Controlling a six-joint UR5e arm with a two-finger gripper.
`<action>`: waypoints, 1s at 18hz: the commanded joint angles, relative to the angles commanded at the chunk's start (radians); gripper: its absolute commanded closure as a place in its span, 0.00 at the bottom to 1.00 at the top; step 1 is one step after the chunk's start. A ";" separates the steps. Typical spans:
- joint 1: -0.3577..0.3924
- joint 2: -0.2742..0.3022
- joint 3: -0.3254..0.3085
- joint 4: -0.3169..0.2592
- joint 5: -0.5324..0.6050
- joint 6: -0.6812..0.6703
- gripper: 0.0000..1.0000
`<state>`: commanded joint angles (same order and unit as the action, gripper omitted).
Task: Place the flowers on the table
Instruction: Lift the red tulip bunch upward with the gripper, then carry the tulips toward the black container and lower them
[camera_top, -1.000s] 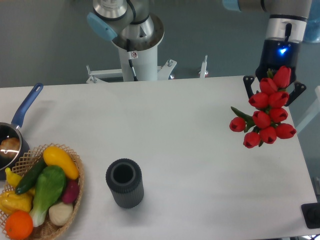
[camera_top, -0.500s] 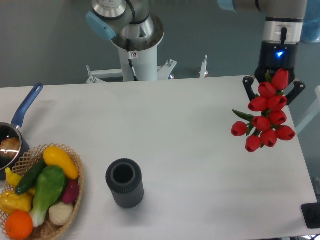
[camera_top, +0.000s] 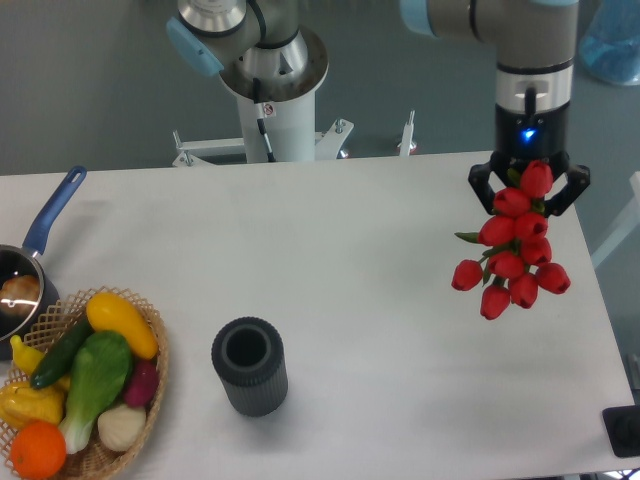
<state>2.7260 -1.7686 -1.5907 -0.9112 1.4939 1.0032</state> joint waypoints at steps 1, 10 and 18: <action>-0.009 -0.006 -0.005 0.000 0.011 -0.002 0.83; -0.112 -0.080 -0.049 0.000 0.207 -0.012 0.83; -0.203 -0.198 -0.051 0.002 0.364 -0.028 0.83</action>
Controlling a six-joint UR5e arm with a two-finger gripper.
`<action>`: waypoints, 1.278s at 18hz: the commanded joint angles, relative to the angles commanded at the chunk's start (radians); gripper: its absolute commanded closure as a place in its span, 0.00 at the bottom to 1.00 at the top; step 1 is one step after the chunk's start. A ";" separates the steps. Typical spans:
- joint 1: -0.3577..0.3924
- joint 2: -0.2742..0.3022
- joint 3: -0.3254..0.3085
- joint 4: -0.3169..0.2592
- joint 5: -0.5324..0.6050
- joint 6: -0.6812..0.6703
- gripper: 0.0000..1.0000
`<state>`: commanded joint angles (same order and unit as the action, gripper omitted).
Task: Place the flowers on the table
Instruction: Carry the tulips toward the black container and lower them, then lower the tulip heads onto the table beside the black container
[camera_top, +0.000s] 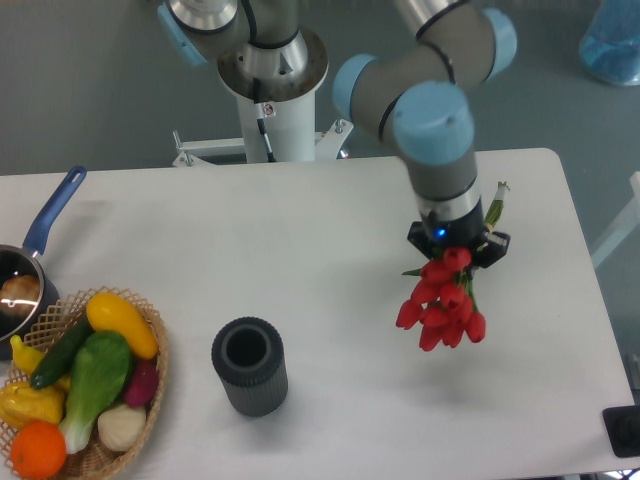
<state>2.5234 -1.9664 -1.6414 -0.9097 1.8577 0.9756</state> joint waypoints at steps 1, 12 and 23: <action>-0.005 -0.011 0.002 0.000 0.002 0.000 0.83; -0.017 -0.095 0.005 0.005 -0.058 0.005 0.81; -0.020 -0.111 0.003 0.005 -0.058 0.015 0.70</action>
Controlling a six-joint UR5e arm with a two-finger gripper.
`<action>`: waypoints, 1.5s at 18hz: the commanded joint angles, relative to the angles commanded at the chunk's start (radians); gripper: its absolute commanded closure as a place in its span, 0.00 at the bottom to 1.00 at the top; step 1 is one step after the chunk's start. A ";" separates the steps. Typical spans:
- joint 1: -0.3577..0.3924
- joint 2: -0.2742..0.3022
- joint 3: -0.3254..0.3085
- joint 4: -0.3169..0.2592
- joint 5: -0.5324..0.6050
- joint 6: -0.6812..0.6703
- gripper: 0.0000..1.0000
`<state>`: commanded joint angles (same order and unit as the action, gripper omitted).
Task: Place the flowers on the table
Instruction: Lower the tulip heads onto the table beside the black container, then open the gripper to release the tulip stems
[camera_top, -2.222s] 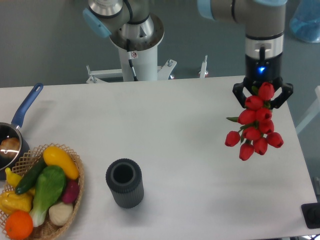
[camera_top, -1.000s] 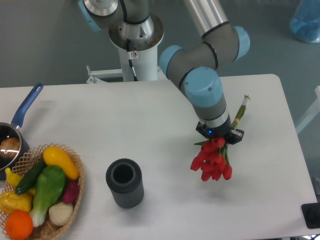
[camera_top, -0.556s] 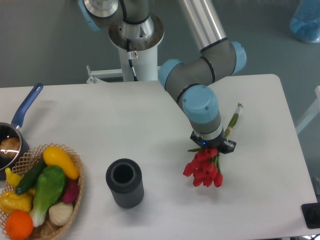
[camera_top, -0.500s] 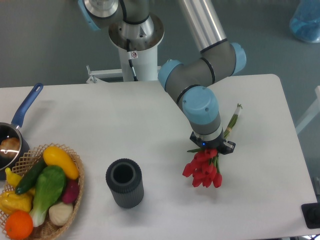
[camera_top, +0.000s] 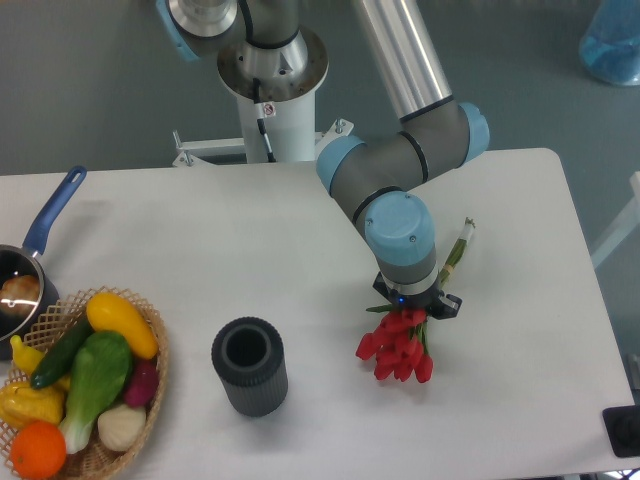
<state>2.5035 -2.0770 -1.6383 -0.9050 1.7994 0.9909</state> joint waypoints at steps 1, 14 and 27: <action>0.000 0.000 0.000 0.000 0.000 -0.002 0.69; 0.002 0.000 0.005 0.005 0.002 0.002 0.40; 0.047 0.130 0.014 0.011 -0.009 0.015 0.00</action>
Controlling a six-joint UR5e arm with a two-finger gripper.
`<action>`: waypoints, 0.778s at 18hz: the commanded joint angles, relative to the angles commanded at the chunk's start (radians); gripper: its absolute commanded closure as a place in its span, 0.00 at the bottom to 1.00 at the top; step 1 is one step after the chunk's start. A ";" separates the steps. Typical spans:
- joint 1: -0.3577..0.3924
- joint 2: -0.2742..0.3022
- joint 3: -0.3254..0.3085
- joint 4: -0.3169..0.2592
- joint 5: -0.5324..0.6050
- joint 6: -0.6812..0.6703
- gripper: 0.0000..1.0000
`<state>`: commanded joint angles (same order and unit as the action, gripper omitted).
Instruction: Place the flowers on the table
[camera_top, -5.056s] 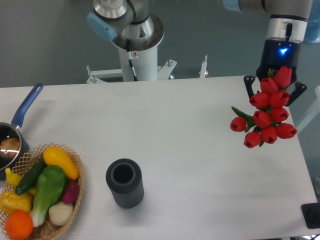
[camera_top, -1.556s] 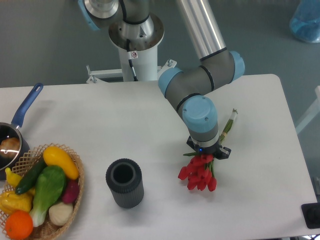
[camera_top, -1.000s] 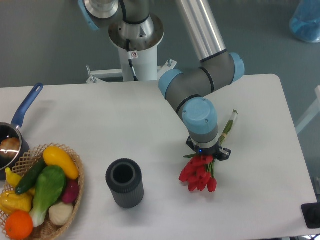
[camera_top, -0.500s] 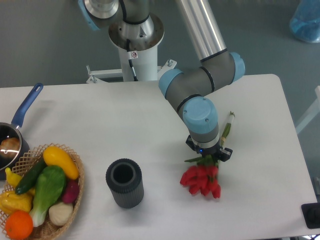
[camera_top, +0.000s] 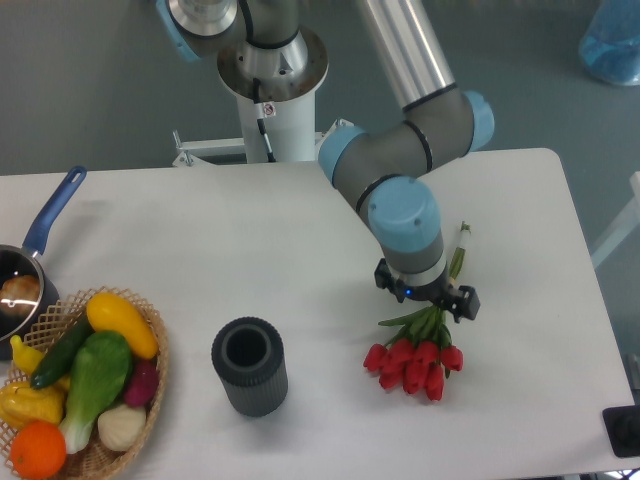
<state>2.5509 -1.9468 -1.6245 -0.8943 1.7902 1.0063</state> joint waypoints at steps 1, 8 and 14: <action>0.012 0.014 0.000 0.006 -0.014 -0.005 0.00; 0.113 0.100 0.090 0.012 -0.216 -0.158 0.00; 0.221 0.170 0.126 0.008 -0.374 -0.120 0.00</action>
<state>2.7717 -1.7765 -1.4987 -0.8866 1.4160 0.8864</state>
